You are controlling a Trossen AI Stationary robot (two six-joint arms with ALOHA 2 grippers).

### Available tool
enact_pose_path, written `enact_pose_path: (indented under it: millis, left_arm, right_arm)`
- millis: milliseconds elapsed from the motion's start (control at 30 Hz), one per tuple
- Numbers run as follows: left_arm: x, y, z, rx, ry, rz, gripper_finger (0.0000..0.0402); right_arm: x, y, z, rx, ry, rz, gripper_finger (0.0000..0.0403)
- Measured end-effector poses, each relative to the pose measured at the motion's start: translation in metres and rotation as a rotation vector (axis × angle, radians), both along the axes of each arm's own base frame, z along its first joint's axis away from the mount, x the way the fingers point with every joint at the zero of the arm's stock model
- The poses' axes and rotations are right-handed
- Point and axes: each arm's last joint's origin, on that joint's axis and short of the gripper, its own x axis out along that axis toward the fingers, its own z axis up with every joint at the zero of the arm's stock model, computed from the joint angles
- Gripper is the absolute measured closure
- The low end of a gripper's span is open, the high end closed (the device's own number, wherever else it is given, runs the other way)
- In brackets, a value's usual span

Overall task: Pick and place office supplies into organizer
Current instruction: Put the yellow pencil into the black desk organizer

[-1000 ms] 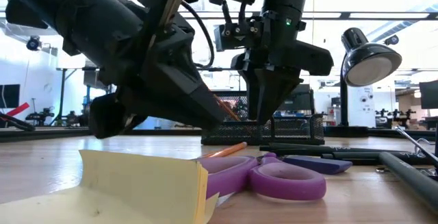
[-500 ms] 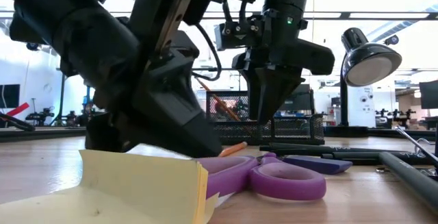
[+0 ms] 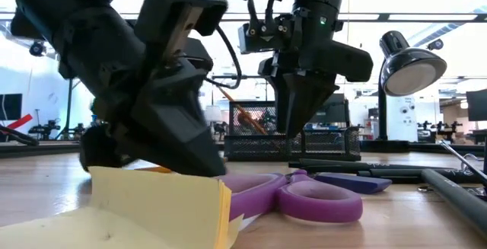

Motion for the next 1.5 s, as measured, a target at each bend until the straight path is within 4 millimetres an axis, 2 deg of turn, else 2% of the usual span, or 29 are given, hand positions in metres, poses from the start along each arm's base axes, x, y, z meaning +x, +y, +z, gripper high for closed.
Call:
enact_pose_path:
  millis: [133,267,367,467,633,800,867,1100,1367,1500]
  left_arm:
    - [-0.017,0.010,0.018,0.084,0.114,0.098,0.0378]
    - [-0.044,0.024,0.050,0.189,0.165,0.268,0.0378]
    - [-0.058,0.032,0.060,0.205,0.195,0.276,0.0378]
    - [-0.062,0.034,0.057,0.179,0.214,0.256,0.0378]
    - [-0.052,0.027,0.050,0.112,0.189,0.223,0.0378]
    - [-0.047,0.023,0.047,0.079,0.177,0.212,0.0378]
    - [-0.046,0.022,0.046,0.063,0.177,0.202,0.0378]
    - [-0.050,0.016,0.044,-0.001,0.207,0.196,0.0378]
    - [-0.048,0.013,0.036,-0.065,0.219,0.239,0.0378]
    - [-0.039,0.008,0.031,-0.131,0.167,0.251,0.0378]
  right_arm:
    - [0.005,0.007,0.005,-0.004,-0.074,0.081,0.0254]
    - [0.012,0.012,0.018,-0.047,-0.197,0.133,0.0256]
    - [0.015,0.008,0.020,-0.073,-0.228,0.136,0.0256]
    - [0.020,0.004,0.019,-0.086,-0.257,0.171,0.0253]
    - [0.035,0.001,0.009,-0.070,-0.312,0.352,0.0253]
    - [0.039,-0.001,-0.001,-0.140,-0.285,0.513,0.0260]
    - [0.039,-0.002,-0.007,-0.146,-0.263,0.523,0.0263]
    - [0.041,-0.008,-0.005,-0.122,-0.286,0.438,0.0270]
    - [0.048,-0.020,-0.002,-0.090,-0.348,0.577,0.0271]
    - [0.050,-0.021,-0.010,-0.087,-0.334,0.600,0.0271]
